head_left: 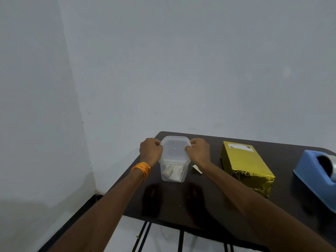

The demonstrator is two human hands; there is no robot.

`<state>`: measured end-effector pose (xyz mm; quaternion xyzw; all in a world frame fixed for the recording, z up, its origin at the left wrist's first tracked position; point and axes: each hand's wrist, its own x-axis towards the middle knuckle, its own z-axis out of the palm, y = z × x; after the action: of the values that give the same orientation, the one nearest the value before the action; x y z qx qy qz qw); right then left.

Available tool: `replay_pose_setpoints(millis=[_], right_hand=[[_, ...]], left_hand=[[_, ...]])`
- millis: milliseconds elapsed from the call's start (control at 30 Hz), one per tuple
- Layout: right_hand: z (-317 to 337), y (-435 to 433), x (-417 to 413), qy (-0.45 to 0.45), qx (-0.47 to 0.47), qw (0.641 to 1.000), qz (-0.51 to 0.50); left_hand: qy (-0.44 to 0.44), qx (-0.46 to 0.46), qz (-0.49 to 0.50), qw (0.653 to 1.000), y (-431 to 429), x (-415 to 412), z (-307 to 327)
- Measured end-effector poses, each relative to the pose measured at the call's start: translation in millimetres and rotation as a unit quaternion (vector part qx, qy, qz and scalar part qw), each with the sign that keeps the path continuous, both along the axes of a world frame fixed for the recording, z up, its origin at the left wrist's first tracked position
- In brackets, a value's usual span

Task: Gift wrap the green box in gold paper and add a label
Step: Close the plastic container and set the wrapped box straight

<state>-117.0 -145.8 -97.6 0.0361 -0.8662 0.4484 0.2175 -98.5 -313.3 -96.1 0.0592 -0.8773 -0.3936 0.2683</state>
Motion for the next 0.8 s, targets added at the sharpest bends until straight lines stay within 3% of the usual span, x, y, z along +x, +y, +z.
replay_pose_setpoints(millis=[300,433,533,800], right_hand=[[-7,0,-14,-0.008,0.066,0.998,0.006],[0,1,-11,-0.061,0.143,0.986,0.062],[4,0,-12,-0.082,0.213,0.971,0.078],[18,-2,-8,-0.148,0.266,0.951,0.055]], left_hand=[[0.002,-0.078,0.019,0.997,3,-7,-5],[-0.047,-0.152,0.01,0.987,5,-12,-4],[-0.09,-0.157,-0.014,0.983,4,-14,-7],[-0.099,-0.167,-0.024,0.981,-1,-18,-8]])
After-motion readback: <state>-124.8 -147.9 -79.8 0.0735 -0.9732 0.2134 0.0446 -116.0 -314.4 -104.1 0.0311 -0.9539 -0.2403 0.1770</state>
